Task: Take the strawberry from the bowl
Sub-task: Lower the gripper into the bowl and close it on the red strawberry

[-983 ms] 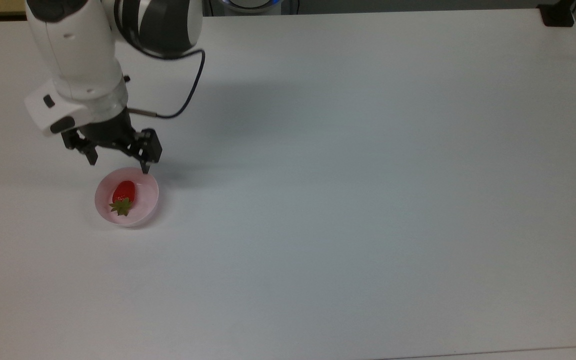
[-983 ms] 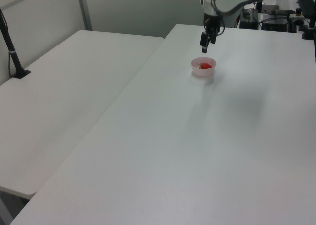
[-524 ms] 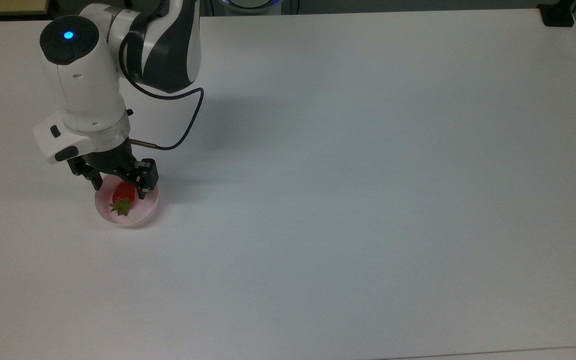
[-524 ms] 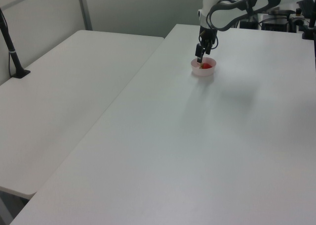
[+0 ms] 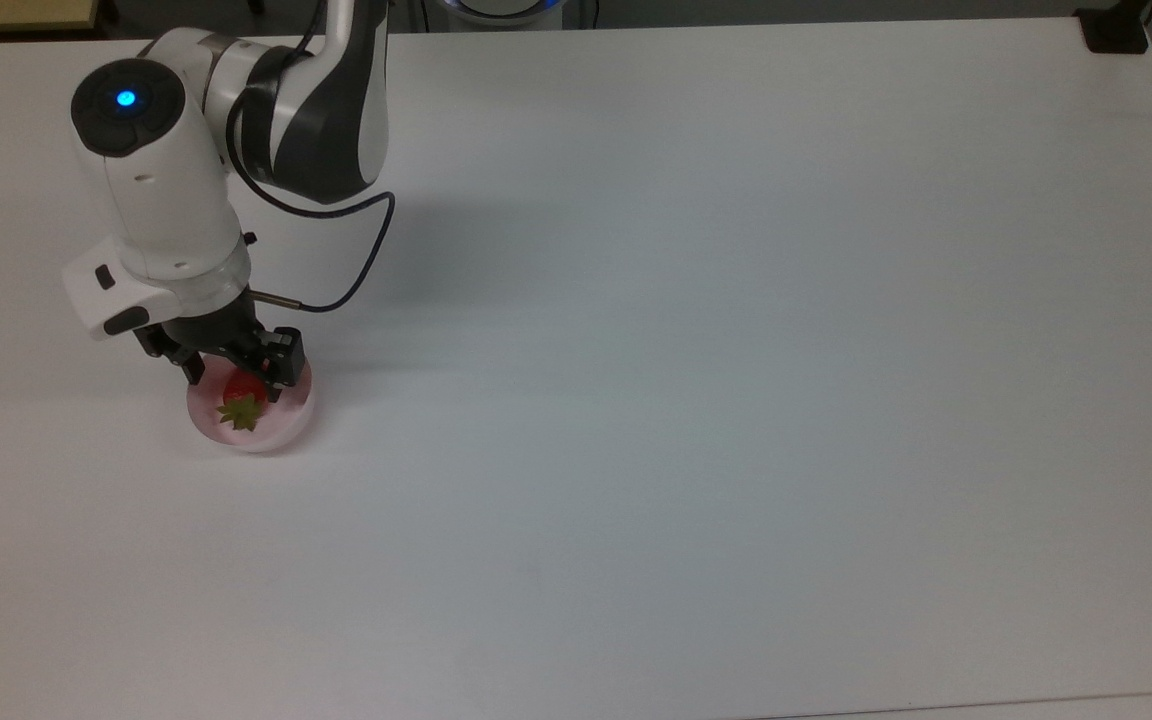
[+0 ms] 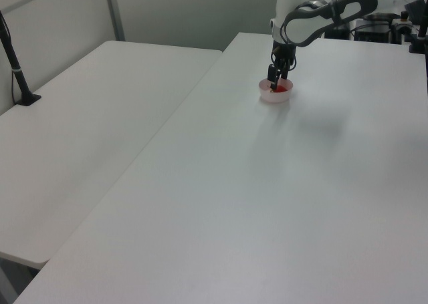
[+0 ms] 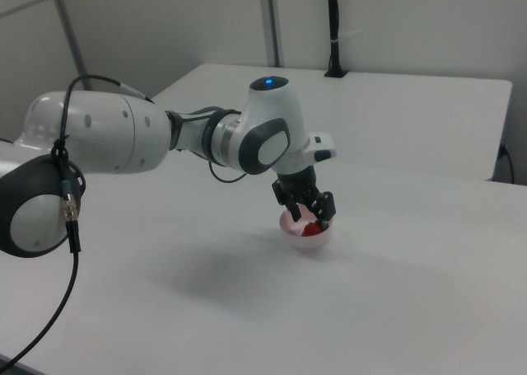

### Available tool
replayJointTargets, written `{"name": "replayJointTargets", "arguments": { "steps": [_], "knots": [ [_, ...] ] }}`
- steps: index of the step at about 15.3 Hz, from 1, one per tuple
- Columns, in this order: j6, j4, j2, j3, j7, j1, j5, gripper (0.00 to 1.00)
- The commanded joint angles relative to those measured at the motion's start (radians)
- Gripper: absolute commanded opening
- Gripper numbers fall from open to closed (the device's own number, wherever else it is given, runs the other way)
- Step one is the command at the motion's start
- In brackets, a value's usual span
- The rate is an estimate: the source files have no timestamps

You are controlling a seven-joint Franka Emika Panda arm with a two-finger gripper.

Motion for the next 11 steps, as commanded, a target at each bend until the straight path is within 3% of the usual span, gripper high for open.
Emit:
{"name": "replayJointTargets", "arguments": {
  "steps": [1,6,10,11],
  "knots": [
    [0.046,0.001,0.026,-0.002,0.012,0.007,0.009,0.79],
    [0.051,0.001,0.033,-0.003,0.01,0.01,0.003,0.74],
    [0.051,-0.001,0.032,-0.002,0.01,0.011,-0.008,0.43],
    [0.049,0.001,0.03,-0.002,0.01,0.011,-0.007,0.4]
  ]
}}
